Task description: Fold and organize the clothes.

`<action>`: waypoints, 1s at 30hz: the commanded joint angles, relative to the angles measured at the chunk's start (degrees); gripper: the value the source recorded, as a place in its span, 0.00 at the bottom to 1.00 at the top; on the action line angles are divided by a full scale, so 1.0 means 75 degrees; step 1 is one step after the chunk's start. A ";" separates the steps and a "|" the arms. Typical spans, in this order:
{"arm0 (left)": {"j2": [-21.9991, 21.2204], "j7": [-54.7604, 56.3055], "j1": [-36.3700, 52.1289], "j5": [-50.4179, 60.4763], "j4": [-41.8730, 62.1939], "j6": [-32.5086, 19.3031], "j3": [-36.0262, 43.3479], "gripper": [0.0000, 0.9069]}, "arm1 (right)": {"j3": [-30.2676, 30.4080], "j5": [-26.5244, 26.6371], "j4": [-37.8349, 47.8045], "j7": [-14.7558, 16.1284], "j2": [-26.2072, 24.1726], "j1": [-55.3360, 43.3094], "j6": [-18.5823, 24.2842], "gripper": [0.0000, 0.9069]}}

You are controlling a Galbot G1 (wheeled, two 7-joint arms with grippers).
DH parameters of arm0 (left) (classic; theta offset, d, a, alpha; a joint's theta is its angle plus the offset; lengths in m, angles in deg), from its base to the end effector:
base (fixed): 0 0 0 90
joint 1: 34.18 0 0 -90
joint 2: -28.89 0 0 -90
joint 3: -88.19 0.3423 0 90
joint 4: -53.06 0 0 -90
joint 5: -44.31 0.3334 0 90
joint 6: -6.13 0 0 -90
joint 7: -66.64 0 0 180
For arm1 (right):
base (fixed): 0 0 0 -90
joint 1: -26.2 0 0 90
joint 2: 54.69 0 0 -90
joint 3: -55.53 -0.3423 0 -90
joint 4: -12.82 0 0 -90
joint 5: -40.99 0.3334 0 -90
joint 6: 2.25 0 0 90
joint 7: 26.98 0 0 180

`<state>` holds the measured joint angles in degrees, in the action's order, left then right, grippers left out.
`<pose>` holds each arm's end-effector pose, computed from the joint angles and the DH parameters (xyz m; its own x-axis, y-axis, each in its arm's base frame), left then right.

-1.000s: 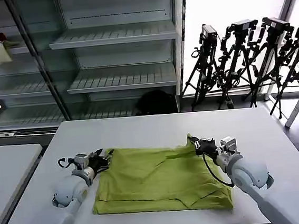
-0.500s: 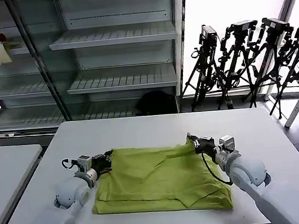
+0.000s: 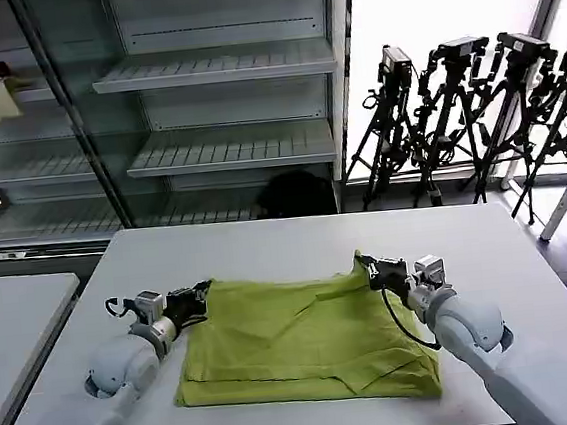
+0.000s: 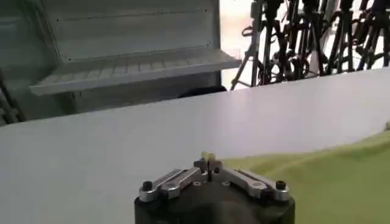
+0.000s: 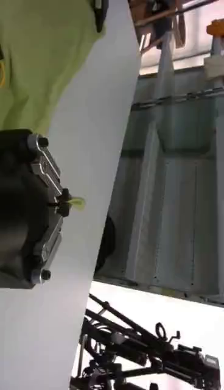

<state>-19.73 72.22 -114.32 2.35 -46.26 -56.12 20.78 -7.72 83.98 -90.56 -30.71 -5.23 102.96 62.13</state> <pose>0.3506 0.0958 -0.2434 -0.8602 0.2613 0.4380 0.3095 0.9500 0.0411 0.3498 -0.0614 -0.2222 -0.8470 -0.4030 0.3467 -0.4323 0.9017 -0.0079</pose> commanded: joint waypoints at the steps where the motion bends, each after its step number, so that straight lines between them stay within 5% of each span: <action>1: 0.0456 0.0100 -0.0267 -0.0604 -0.0793 -0.0254 -0.0287 0.00 | -0.0105 0.0031 -0.0019 0.0008 -0.0029 0.0075 0.0032 0.00; 20: 0.0485 0.0165 -0.1913 0.0374 -0.2358 0.0145 -0.0849 0.00 | -0.0736 0.0459 -0.0834 -0.0283 -0.0348 0.1222 0.0188 0.00; 30: 0.0396 0.0353 -0.2751 0.1000 -0.2493 0.0121 -0.1363 0.00 | -0.0922 0.0535 -0.1410 -0.0829 -0.0306 0.1840 0.0277 0.00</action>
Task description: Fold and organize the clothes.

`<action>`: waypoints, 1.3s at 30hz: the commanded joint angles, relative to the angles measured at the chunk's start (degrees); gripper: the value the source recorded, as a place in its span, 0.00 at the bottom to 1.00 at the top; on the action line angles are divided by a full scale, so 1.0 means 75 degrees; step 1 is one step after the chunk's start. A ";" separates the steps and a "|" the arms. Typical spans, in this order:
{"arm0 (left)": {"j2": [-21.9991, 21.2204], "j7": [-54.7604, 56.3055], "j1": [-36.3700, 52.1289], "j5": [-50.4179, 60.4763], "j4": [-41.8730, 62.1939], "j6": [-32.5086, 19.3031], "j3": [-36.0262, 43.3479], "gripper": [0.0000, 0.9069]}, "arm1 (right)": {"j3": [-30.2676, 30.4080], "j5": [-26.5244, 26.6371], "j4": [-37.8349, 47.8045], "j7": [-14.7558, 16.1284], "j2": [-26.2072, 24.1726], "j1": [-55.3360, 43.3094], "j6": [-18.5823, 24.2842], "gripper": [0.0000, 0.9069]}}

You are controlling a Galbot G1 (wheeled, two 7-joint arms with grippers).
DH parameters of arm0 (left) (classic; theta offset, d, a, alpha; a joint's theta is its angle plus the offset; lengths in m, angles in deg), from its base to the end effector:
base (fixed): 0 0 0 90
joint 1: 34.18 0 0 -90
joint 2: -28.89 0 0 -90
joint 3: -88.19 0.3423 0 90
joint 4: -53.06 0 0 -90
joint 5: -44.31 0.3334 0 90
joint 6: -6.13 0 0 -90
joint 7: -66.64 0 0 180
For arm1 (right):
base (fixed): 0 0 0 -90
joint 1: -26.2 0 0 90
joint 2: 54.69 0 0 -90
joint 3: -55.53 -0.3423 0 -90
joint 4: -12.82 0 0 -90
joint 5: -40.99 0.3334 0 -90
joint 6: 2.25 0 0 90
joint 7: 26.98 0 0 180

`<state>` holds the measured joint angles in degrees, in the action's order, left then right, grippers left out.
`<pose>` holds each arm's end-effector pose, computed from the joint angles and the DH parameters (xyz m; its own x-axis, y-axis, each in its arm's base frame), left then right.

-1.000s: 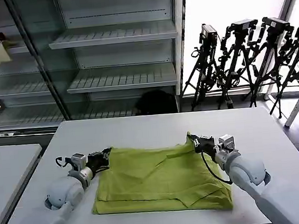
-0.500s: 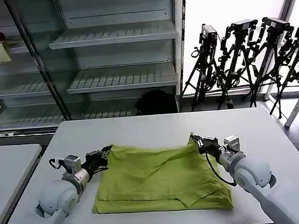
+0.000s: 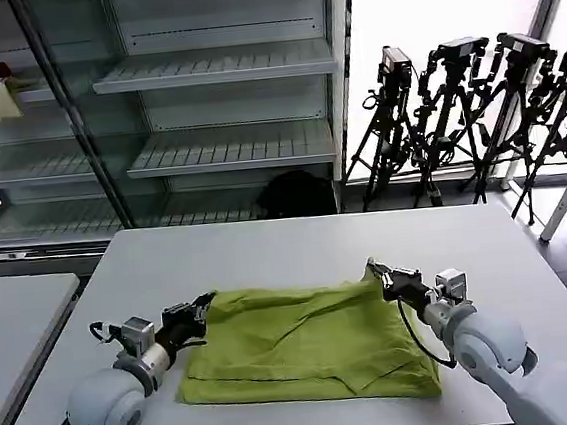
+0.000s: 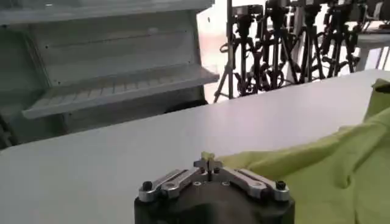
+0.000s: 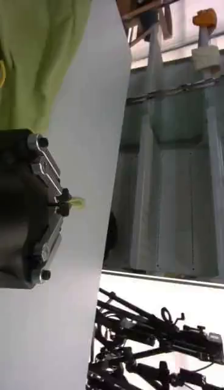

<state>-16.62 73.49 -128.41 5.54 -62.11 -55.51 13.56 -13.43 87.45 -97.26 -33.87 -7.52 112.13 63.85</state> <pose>0.2755 0.0835 -0.2200 -0.8628 0.3041 0.4038 0.3673 0.9260 0.0875 0.3088 -0.0724 -0.2222 -0.8631 -0.3798 0.3329 -0.3864 0.9210 0.0490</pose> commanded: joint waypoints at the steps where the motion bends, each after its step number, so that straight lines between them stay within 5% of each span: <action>1: -0.0032 0.0238 -0.0933 0.0552 -0.0393 0.0024 -0.0512 0.00 | -0.0212 0.0113 -0.0597 -0.0489 0.0001 0.0725 0.0048 0.00; 39: -0.0199 0.0081 -0.1928 0.1638 -0.0064 -0.0351 -0.0697 0.00 | -0.1184 0.0135 -0.1789 -0.1338 0.0161 0.3158 0.0167 0.00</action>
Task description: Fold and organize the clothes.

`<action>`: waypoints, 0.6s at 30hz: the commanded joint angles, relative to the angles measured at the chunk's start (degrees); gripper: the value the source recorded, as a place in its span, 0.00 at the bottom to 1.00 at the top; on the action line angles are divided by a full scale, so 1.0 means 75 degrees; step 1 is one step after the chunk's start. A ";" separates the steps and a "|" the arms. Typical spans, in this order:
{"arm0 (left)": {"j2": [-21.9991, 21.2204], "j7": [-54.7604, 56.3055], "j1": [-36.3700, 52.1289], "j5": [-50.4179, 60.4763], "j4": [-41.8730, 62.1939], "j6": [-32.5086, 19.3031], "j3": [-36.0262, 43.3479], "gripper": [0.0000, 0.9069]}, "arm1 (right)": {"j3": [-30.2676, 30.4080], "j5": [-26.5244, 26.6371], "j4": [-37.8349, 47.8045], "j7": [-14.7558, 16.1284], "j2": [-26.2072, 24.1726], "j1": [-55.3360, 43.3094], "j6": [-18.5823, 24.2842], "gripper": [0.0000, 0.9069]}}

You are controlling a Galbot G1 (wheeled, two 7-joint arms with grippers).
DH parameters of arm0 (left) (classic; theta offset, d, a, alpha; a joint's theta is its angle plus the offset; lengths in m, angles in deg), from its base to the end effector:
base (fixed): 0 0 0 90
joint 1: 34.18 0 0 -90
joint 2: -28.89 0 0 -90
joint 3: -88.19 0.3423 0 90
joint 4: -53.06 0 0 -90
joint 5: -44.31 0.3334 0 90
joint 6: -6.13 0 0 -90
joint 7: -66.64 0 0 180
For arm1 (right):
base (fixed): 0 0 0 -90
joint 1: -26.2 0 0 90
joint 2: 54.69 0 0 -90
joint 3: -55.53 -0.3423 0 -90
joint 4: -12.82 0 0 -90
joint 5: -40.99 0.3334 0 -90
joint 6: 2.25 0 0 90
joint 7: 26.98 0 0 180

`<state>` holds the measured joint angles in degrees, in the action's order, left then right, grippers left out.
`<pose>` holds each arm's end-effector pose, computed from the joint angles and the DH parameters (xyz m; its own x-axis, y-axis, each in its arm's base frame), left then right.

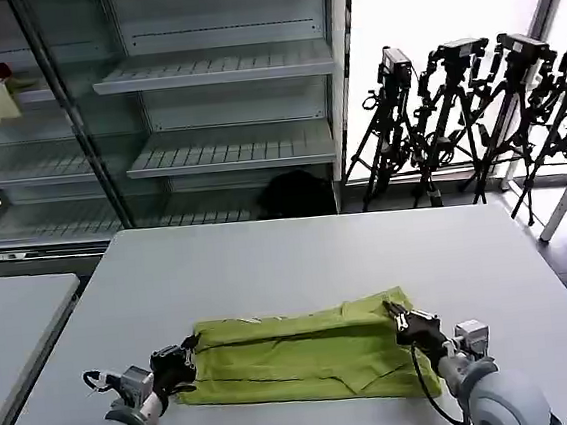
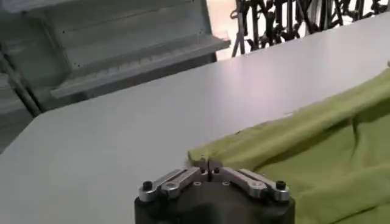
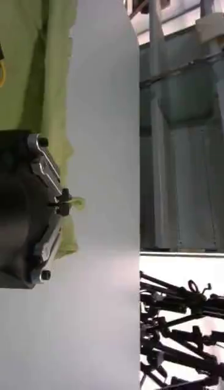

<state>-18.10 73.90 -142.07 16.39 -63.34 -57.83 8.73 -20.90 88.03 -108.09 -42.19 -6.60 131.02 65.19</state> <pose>0.2244 0.0924 -0.2607 -0.8581 0.1986 0.4736 0.3226 0.9260 0.1962 0.2248 -0.0643 -0.2375 -0.8716 -0.2912 0.3945 -0.2672 0.9567 0.1158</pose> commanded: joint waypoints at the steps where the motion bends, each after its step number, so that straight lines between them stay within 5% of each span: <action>1: 0.0014 0.0037 -0.0132 0.0164 0.0068 -0.0048 -0.0101 0.00 | -0.0203 0.0086 -0.0415 -0.0301 0.0038 0.0673 -0.0017 0.00; 18: 0.0052 0.0122 -0.1016 0.0028 -0.1094 -0.0039 -0.0670 0.00 | -0.0245 0.0413 -0.0948 -0.1234 0.0249 0.0951 -0.0198 0.00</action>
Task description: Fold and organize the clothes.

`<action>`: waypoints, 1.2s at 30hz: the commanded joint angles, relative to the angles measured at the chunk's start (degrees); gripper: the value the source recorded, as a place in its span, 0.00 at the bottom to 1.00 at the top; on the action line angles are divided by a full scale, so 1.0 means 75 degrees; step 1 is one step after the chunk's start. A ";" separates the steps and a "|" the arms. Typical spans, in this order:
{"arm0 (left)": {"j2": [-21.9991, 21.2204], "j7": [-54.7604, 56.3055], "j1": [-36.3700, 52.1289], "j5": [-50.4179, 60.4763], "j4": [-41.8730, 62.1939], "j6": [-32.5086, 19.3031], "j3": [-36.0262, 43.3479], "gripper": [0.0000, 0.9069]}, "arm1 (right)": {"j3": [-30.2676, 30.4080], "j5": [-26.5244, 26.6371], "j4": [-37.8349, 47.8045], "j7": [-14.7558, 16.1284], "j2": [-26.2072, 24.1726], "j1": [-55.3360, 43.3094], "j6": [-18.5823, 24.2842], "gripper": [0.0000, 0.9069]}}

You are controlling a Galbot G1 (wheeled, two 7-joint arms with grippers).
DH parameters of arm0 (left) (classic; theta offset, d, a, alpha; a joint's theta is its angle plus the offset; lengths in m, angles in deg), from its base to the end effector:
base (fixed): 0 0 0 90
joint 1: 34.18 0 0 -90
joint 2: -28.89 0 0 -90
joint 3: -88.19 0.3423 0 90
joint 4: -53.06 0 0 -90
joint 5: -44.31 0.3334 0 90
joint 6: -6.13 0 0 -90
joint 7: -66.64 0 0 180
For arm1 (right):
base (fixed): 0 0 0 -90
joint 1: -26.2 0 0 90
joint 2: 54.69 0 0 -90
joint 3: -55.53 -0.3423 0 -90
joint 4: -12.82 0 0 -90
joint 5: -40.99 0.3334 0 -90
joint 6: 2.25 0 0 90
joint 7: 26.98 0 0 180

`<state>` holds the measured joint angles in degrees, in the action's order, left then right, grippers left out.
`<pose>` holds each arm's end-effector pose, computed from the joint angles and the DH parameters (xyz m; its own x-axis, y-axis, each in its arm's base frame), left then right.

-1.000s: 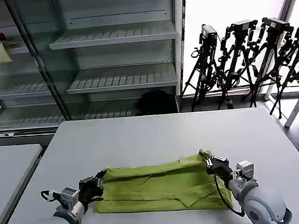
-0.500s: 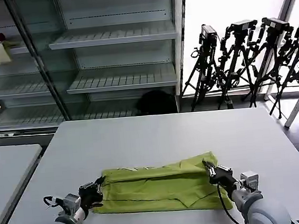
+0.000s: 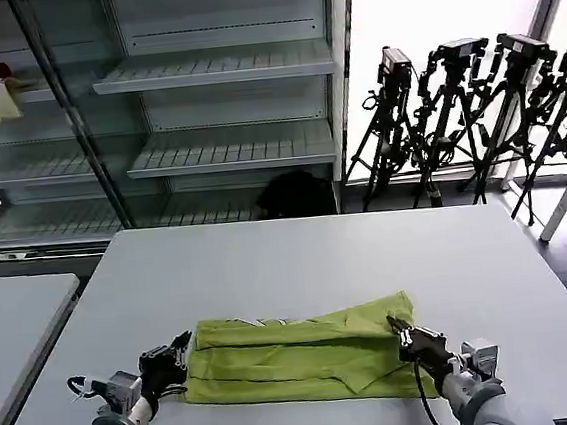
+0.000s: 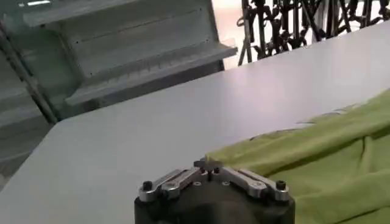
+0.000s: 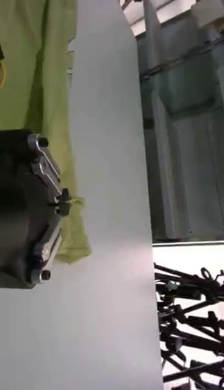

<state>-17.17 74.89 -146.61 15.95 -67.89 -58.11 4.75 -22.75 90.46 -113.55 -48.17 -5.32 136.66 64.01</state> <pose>0.2070 0.0950 -0.2430 -0.8747 0.1899 0.4458 0.3071 0.9289 0.2068 0.1955 -0.0528 -0.2280 -0.8693 -0.2484 0.4274 -0.1980 0.9671 0.1595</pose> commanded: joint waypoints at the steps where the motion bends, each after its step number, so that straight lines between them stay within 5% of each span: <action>1: -0.0090 -0.0009 -0.0424 0.0116 -0.0490 -0.0004 -0.0116 0.00 | 0.0015 0.0079 -0.0210 -0.0499 0.0097 0.0222 -0.0015 0.00; 2: -0.0101 -0.0011 -0.0449 0.0143 -0.0496 -0.0008 -0.0089 0.00 | 0.0022 0.0050 -0.0164 -0.0534 0.0122 0.0229 0.0003 0.09; 3: -0.0128 0.0005 -0.0481 0.0198 -0.0508 -0.0007 -0.0067 0.03 | 0.0022 0.0018 -0.0103 -0.0588 0.0146 0.0228 0.0015 0.67; 4: -0.0144 0.0019 -0.0493 0.0229 -0.0513 0.0009 -0.0060 0.03 | 0.0014 -0.0037 -0.0012 -0.0619 0.0167 0.0221 0.0023 0.99; 6: -0.0239 0.0321 -0.0477 0.0263 -0.0558 0.0242 0.0027 0.87 | 0.0036 -0.0198 0.0093 -0.0669 0.0207 0.0217 0.0165 1.00; 7: -0.0259 0.0408 -0.0466 0.0262 -0.0571 0.0294 0.0050 1.00 | 0.0062 -0.0347 0.0136 -0.0791 0.0232 0.0227 0.0284 1.00; 15: -0.0573 0.0796 -0.0674 0.0435 -0.0921 0.0644 -0.0125 1.00 | 0.0037 -0.1216 -0.0324 -0.0924 0.0434 0.0440 0.0739 1.00; 21: -0.1025 0.1175 -0.0678 -0.0439 -0.1126 0.0638 -0.0056 1.00 | -0.0490 -0.1689 -0.0457 -0.0556 0.0441 0.0848 0.1086 1.00; 29: -0.2795 0.1851 -0.0233 -0.0363 -0.0340 0.0019 0.0508 1.00 | -0.1398 -0.1905 -0.0238 0.0256 0.0385 0.1530 0.1662 1.00; 36: -0.3585 0.2527 -0.0016 -0.0110 0.0153 -0.0468 0.0467 1.00 | -0.1735 -0.1841 -0.0057 0.0487 0.0341 0.1771 0.1921 1.00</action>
<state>-33.74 87.53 -148.65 14.93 -70.89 -57.69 7.03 -31.15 78.41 -114.61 -47.82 -2.95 146.46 75.16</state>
